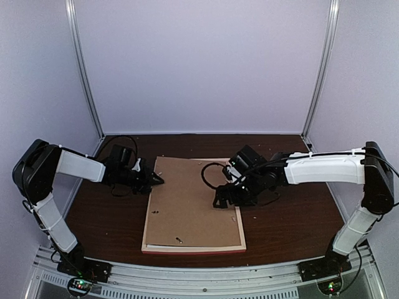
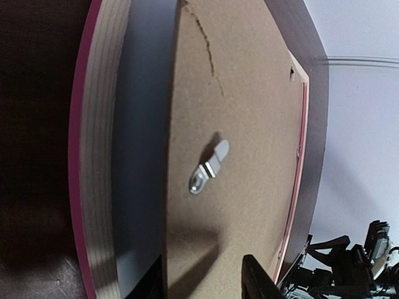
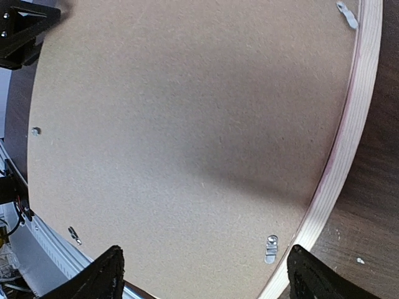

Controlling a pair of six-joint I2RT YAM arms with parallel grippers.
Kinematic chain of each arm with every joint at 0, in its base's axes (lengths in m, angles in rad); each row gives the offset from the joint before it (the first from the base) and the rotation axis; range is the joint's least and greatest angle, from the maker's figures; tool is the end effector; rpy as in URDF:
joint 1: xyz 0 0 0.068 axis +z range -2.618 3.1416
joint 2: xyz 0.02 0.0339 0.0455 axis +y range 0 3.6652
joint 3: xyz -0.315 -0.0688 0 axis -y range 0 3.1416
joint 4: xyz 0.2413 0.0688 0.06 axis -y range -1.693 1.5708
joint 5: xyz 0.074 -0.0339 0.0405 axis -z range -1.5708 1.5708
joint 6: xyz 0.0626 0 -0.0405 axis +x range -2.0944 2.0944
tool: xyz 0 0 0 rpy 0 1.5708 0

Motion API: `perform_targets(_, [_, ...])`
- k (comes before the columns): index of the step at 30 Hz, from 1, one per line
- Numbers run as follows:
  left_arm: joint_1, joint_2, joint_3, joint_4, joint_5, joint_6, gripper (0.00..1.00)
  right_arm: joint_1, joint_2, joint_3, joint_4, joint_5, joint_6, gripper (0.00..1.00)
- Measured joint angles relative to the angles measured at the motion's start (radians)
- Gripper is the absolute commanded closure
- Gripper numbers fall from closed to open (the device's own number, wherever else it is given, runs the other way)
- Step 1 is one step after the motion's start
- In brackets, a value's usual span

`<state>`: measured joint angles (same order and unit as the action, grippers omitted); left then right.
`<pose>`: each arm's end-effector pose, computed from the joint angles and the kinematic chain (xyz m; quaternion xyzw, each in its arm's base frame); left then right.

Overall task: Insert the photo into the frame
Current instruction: Place the backboard on the frame body.

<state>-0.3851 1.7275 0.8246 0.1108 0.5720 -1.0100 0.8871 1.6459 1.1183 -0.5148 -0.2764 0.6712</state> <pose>0.3160 -0.1646 0.1822 -0.1709 0.8775 -0.4340 0.1114 0.2078 0.2821 0.2420 -0.1388 0.9467 0.2764 0.0906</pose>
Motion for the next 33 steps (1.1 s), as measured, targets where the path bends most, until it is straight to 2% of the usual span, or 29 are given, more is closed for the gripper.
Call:
perform_targets(5, [-0.001, 0.003, 0.000, -0.014, 0.000, 0.014, 0.51, -0.001, 0.053, 0.053, 0.036, -0.020, -0.029, 0.11])
perform_targets(17, [-0.013, 0.031, 0.002, -0.037, -0.014, 0.040, 0.47, -0.001, 0.259, 0.183, 0.132, -0.117, -0.063, 0.11])
perform_targets(26, [-0.023, 0.039, 0.037, -0.100, -0.025, 0.090, 0.46, -0.008, 0.275, 0.196, 0.142, -0.134, -0.066, 0.08])
perform_targets(33, [-0.030, 0.058, 0.089, -0.182, -0.031, 0.147, 0.45, -0.043, 0.272, 0.231, 0.093, -0.070, -0.082, 0.05])
